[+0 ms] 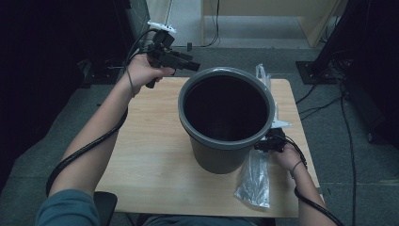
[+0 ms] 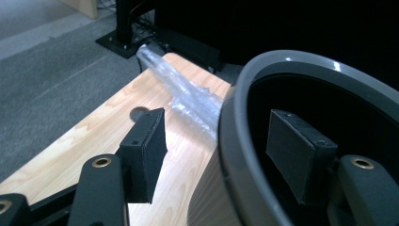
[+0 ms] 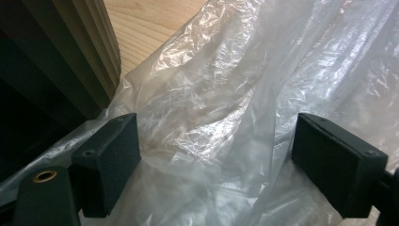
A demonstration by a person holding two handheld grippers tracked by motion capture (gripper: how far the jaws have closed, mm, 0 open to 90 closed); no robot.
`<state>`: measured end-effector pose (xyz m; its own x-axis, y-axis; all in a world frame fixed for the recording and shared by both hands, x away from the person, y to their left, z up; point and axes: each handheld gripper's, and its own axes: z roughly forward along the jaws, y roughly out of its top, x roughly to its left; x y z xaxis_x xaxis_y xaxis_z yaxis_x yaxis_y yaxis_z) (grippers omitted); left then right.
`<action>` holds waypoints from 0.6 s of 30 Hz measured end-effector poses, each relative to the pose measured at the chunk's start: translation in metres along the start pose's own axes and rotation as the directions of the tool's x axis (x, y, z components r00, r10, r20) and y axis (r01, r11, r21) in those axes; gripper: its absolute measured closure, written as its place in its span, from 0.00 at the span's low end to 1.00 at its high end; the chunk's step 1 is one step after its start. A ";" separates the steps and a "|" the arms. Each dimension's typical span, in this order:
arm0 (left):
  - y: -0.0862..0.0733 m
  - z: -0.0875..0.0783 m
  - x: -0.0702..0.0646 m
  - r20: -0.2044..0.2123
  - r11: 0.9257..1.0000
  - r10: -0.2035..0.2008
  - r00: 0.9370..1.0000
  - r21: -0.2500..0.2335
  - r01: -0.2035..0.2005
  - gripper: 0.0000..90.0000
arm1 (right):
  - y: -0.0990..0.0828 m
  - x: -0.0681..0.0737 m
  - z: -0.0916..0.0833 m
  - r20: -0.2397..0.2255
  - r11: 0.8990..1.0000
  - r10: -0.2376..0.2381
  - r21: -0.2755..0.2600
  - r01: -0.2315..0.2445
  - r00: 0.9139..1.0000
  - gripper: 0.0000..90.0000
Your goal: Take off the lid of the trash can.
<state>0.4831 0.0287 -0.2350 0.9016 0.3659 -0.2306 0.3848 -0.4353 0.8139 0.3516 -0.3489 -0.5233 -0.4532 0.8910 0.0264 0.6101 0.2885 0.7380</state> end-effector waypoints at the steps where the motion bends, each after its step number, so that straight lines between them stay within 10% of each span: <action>1: 0.000 0.002 -0.001 0.001 1.000 0.001 1.000 0.001 -0.001 0.41 | 0.000 0.000 0.000 -0.001 1.000 0.000 0.000 0.000 1.000 0.18; 18: 0.000 0.034 -0.006 0.005 1.000 0.001 1.000 0.024 -0.002 0.42 | 0.000 0.000 0.000 -0.003 1.000 -0.001 0.000 0.001 1.000 0.18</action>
<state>0.4847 -0.0014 -0.2523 0.9032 0.3612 -0.2320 0.3880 -0.4553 0.8014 0.3518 -0.3489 -0.5234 -0.4553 0.8899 0.0276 0.6097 0.2890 0.7381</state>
